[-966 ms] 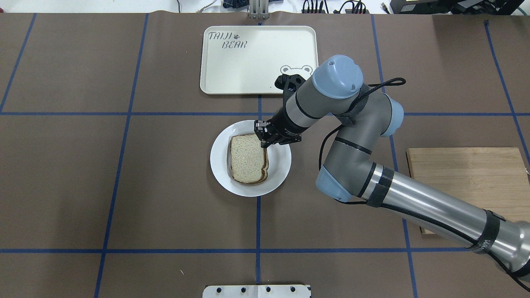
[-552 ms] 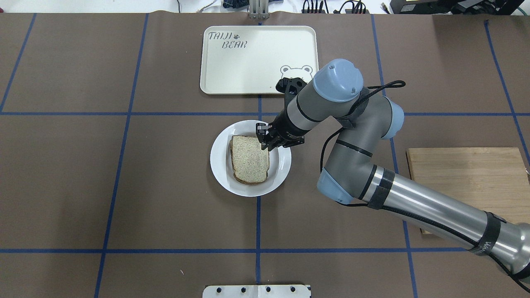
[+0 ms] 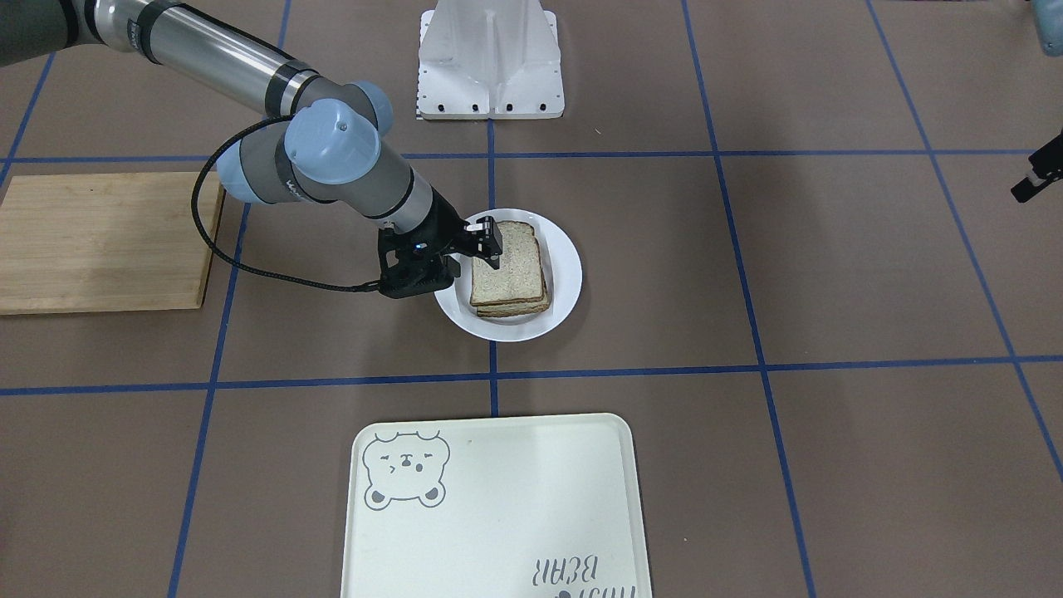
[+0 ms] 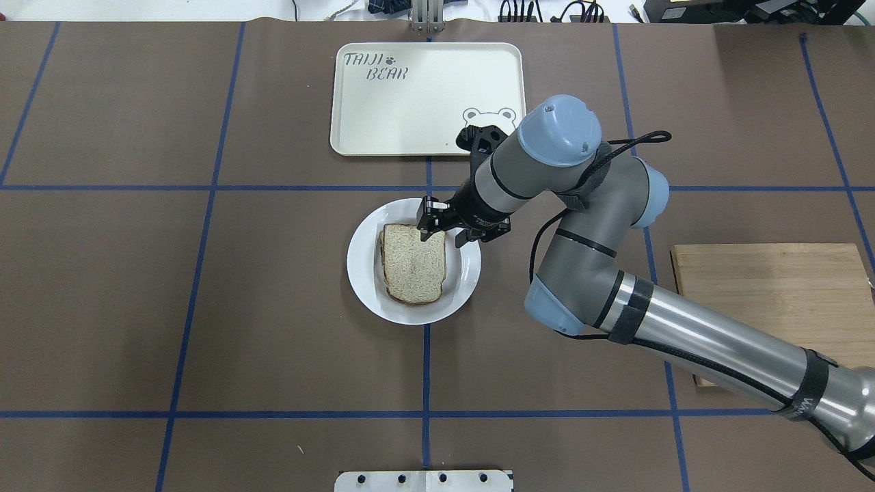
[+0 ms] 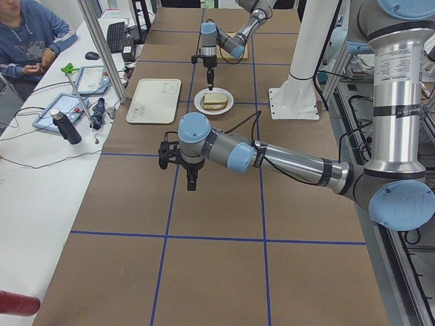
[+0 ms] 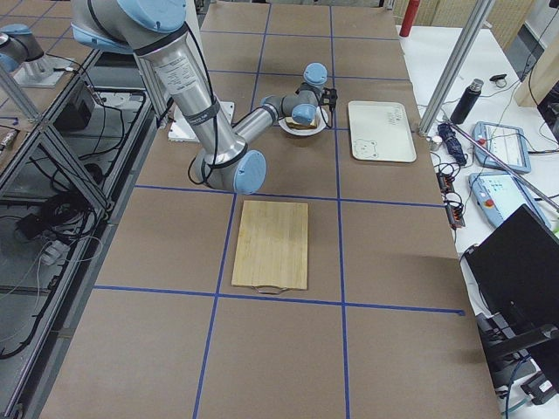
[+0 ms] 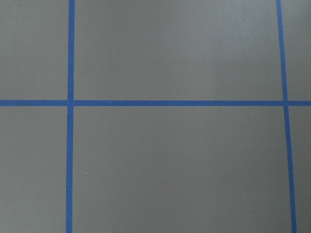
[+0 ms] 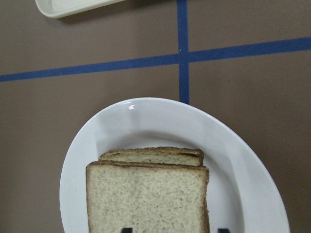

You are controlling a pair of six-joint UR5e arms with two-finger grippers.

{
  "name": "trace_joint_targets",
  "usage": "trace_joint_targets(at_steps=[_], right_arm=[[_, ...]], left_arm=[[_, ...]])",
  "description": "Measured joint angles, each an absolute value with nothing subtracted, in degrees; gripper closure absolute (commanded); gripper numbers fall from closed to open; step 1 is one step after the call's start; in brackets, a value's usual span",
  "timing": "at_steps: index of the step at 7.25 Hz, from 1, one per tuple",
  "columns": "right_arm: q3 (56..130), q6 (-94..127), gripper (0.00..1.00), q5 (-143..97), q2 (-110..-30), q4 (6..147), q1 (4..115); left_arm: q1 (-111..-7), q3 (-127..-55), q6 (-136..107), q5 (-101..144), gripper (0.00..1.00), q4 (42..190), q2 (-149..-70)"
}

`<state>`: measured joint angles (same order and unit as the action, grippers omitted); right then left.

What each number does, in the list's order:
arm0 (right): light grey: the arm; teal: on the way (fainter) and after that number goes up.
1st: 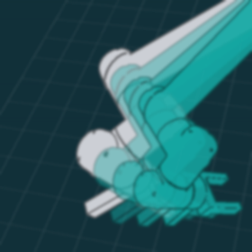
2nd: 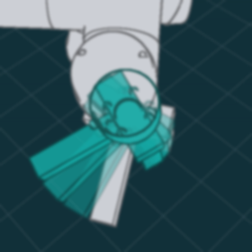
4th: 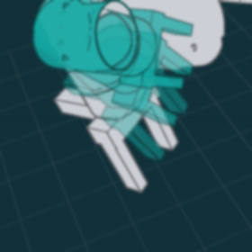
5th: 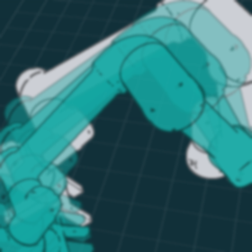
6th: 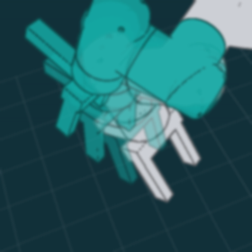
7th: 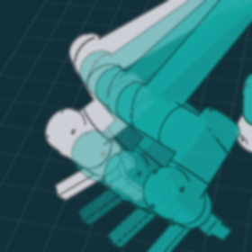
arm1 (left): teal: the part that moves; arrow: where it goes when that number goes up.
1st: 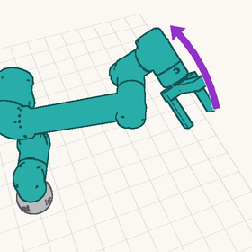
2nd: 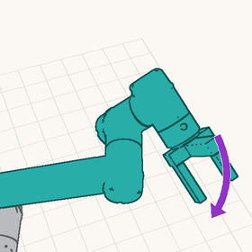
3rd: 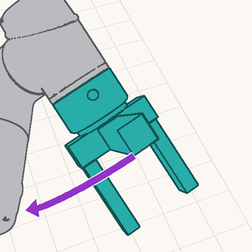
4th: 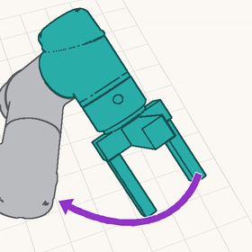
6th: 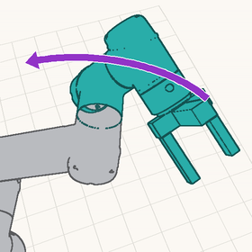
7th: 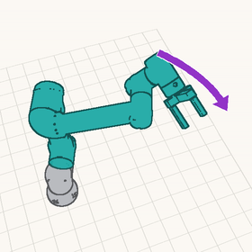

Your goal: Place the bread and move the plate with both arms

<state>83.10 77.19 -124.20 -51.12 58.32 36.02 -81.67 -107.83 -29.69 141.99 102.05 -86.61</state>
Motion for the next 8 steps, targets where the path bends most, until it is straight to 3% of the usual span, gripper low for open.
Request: trace_joint_targets(at_steps=[4,8], right_arm=[[88.2,73.4,0.00,-129.3,-59.0,61.5,45.4],[97.1,52.8,0.00,-131.9,-67.5,77.9,55.0]], left_arm=[[-64.7,-105.1,-68.4,140.9,0.02,122.9,-95.1],[-47.2,-99.5,-89.6,128.7,0.03,130.6,-107.2]])
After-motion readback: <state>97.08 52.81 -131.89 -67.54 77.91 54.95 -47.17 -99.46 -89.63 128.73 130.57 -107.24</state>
